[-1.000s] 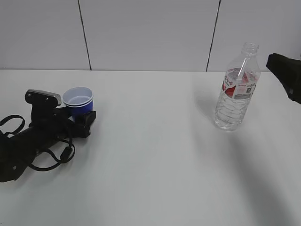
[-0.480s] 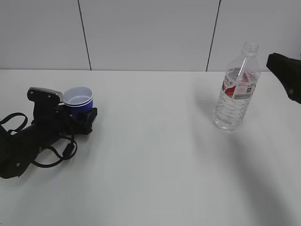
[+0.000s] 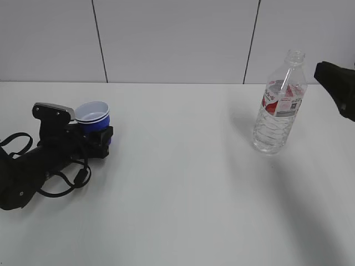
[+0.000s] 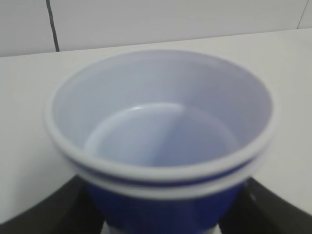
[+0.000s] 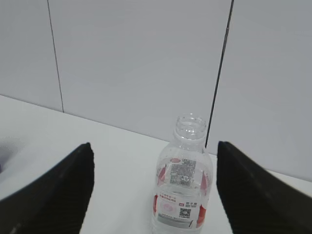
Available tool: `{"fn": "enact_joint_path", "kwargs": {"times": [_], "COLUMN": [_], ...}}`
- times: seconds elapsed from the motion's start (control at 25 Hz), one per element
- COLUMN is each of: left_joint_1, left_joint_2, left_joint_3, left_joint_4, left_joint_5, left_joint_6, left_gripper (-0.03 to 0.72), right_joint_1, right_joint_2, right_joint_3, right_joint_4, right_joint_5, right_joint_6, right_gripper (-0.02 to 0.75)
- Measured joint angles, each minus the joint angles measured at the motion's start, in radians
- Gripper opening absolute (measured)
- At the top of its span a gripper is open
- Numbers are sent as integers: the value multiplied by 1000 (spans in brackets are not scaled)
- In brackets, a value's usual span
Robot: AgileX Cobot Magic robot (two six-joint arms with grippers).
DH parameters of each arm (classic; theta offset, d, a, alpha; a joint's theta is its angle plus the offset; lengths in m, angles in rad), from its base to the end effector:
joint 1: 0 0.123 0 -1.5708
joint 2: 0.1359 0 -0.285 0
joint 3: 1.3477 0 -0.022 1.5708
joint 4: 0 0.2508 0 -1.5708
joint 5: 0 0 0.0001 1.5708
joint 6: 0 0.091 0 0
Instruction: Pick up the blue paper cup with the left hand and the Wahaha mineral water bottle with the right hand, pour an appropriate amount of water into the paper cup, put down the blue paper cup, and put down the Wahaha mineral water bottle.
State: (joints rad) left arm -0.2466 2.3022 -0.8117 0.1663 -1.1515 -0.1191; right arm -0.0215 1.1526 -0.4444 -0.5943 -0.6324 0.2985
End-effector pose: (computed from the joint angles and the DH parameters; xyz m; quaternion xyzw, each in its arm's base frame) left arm 0.3533 -0.1031 0.0408 0.1232 0.7813 -0.1496 0.5933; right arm 0.2236 0.0253 0.2621 -0.1783 0.7097 0.0480 0.6798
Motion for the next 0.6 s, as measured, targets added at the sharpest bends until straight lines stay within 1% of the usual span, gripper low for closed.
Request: {"fn": "enact_joint_path", "kwargs": {"times": [0.08,0.16,0.4,0.6], "left_joint_1": [0,0,0,0], "left_joint_2": [0,0,0,-24], "left_joint_3": [0,0,0,25], "left_joint_4": [0,0,2,65], "left_joint_5": [0,0,0,0], "left_joint_6": [0,0,0,0], "left_gripper": [456,447,446,445], "right_joint_1": [0,0,0,0], "right_joint_2": [0,0,0,0], "right_joint_3": [0,0,0,0], "right_joint_4": [0,0,0,0], "right_joint_5": [-2,-2,-2,-2], "right_joint_6": [0,0,1,5], "right_gripper": [587,587,587,587]}}
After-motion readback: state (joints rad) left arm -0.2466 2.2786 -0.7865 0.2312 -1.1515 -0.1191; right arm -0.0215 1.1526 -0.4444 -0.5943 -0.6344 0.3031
